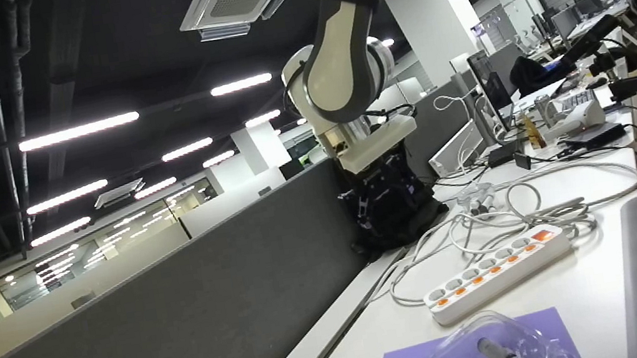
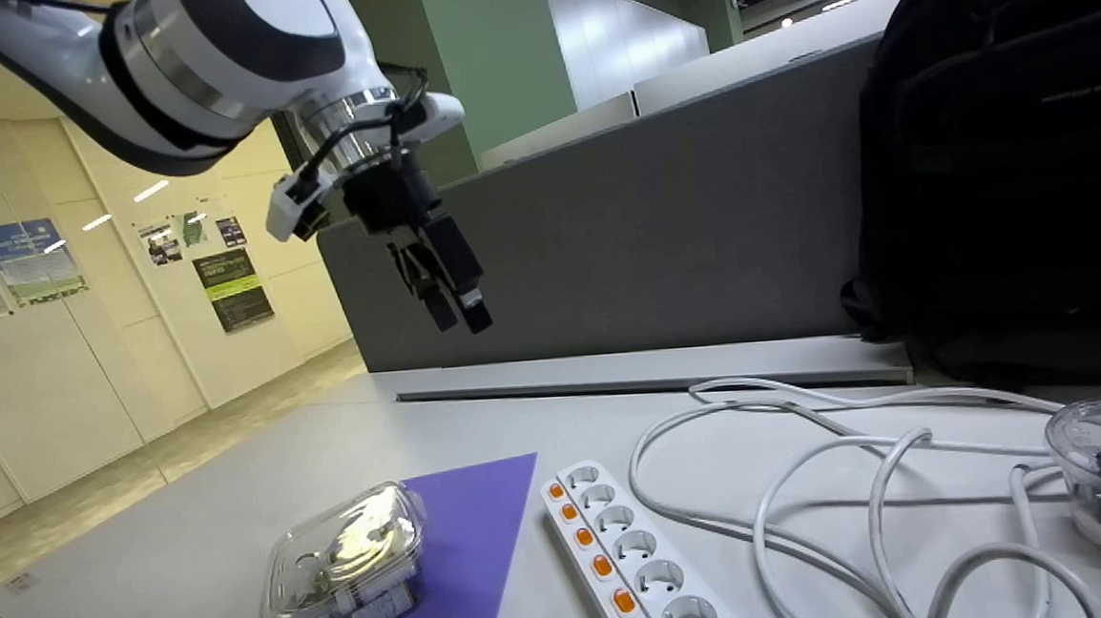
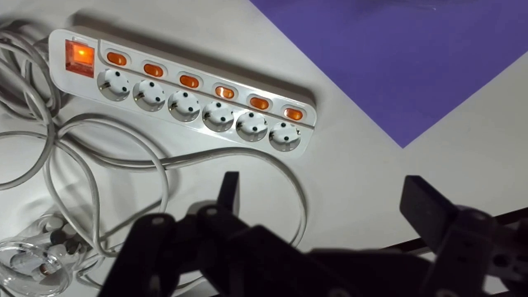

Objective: Turn on the second switch from the left side of the adapter

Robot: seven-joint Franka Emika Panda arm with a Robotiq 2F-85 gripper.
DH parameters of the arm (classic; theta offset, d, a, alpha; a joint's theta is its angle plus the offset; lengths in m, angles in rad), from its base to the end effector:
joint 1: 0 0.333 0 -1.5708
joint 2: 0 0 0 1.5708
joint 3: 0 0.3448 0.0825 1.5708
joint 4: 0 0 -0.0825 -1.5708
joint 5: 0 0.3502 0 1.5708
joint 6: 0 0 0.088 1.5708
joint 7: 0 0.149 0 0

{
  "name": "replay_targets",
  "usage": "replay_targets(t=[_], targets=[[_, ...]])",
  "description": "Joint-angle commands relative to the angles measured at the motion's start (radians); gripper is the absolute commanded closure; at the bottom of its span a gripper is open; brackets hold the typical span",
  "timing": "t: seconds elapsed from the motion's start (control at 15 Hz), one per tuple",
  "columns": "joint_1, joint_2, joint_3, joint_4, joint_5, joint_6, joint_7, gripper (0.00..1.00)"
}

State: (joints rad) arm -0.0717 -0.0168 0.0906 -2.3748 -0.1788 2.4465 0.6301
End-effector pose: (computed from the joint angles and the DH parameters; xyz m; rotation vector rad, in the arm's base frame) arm 0.4835 0.0042 0.3489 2.9615 -0.7227 0.1868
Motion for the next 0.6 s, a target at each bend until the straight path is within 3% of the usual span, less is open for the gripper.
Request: replay_targets(t=[0.0, 0.07, 0.2, 0.53], targets=[[0.026, -0.008, -0.036, -0.036, -0.033, 0.095, 0.045, 0.0], [0.024, 0.008, -0.045, -0.04, -0.018, 0.127, 0.036, 0.25], [0.019, 0.039, -0.062, -0.049, -0.009, 0.178, 0.033, 0.33], [0.026, 0.138, -0.108, -0.054, 0.064, 0.28, -0.027, 0.69]])
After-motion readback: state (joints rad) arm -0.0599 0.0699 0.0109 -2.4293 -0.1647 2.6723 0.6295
